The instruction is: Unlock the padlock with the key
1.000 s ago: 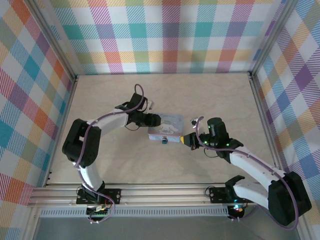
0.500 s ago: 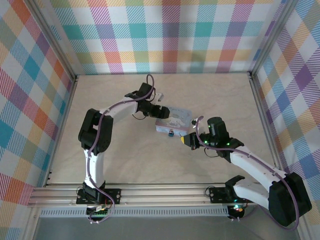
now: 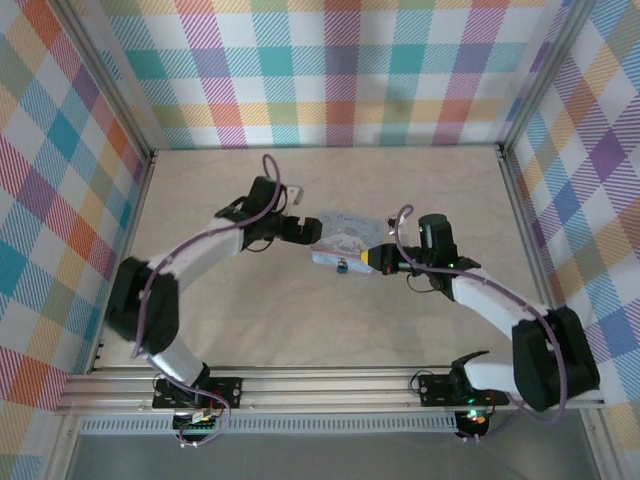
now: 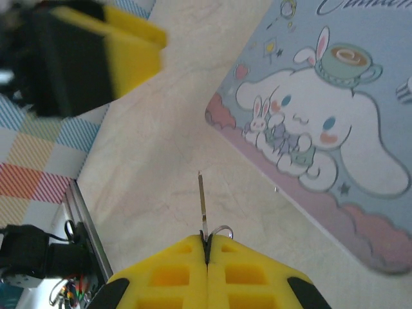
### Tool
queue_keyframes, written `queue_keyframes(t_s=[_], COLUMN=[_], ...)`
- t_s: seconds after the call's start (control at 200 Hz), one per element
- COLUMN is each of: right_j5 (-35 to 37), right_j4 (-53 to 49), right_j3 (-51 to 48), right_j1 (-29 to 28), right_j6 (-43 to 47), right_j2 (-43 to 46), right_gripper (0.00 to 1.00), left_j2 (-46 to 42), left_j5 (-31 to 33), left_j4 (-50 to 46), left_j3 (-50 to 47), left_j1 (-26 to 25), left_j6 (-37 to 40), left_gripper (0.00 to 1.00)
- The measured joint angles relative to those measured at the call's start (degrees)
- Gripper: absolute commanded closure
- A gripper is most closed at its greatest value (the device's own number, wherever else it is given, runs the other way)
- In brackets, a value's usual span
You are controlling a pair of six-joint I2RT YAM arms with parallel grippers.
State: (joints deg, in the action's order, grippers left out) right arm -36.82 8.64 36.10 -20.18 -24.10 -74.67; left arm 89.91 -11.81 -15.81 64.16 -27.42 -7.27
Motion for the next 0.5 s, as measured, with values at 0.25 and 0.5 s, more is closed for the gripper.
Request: queue_keyframes(t_s=[0.25, 0.5], right_j5=[-2.01, -0.52], right_j4=[6.58, 7.17], right_j3=[7.96, 13.92], right_j1=[0.35, 0.35], right_j6=[-2.14, -2.12], right_j2=[-14.01, -22.84], right_gripper=[1.0, 1.0], left_j2=[-14.29, -18.36], left_j5=[0.96, 2.58], left_j4=[11.93, 20.76], left_j3=[-19.82, -29.24], left_j1=[-4.28, -8.46], left_j6=[-6.12, -11.3], left_gripper=[0.0, 0.0])
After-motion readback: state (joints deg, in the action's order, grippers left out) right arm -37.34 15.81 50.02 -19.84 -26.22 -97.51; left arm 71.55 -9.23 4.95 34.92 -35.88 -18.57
